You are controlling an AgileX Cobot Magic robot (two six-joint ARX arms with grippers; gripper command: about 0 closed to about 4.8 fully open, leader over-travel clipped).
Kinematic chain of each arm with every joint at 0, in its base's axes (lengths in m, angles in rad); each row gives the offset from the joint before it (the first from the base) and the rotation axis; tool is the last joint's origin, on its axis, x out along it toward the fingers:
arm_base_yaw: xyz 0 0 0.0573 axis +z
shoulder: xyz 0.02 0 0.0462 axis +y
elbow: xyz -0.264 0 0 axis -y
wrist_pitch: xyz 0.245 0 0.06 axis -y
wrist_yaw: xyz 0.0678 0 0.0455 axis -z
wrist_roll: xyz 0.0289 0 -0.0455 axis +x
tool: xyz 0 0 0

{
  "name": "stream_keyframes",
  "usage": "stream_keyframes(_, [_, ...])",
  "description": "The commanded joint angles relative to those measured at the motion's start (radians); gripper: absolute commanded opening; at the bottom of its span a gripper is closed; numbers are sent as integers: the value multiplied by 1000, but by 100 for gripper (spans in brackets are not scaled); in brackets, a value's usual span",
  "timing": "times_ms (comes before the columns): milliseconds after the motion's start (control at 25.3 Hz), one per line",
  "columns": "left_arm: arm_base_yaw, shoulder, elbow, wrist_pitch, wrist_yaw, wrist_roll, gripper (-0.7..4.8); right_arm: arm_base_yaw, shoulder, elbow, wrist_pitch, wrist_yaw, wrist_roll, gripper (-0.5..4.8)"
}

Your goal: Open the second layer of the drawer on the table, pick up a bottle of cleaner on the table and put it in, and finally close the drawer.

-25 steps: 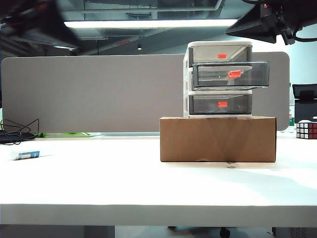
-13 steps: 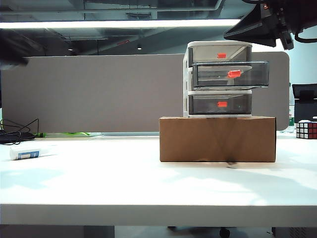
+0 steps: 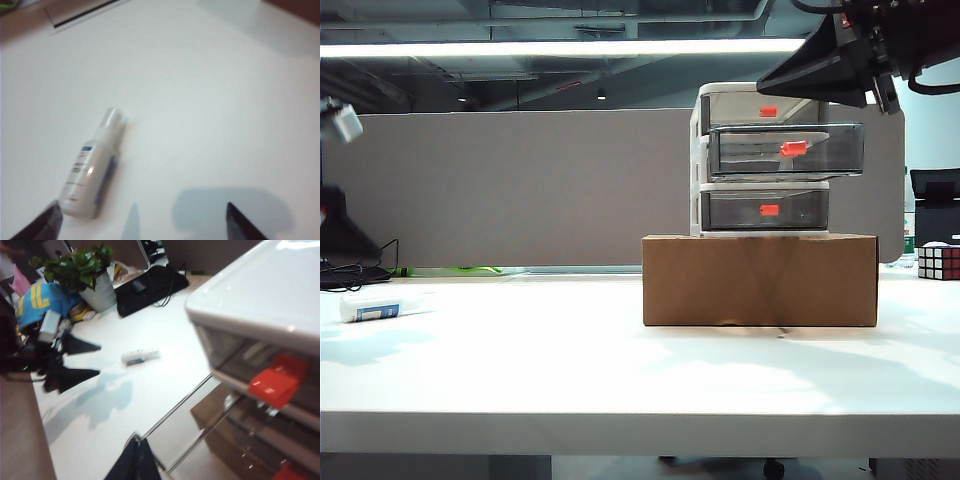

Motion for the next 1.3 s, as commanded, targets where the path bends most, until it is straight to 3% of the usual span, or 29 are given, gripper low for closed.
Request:
stream_keyframes(40, [8,95,76,30,12,87,404,4,-4,5,-42,-2,-48,-5])
stream_keyframes(474, [44,359,329,-42,173,74,403,18,-4,5,-102,6,-115,-5])
stream_keyframes(593, [43,416,373,-79,165,74,399,18,-4,5,-105,5,-126,-5])
stream_keyframes(790, [44,459,405,-97,165,83,384,18,-4,5,-104,9,-129,-5])
stream_keyframes(909, [53,486,419,-102,170,82,331,18,-4,5,-104,9,-132,-5])
stream_keyframes(1186, [93,526,424,-116,212,82,330,18,-4,5,-103,9,-132,-5])
stream_keyframes(1304, [94,537,426,-112,229,82,292,18,-4,5,-103,9,-132,-5])
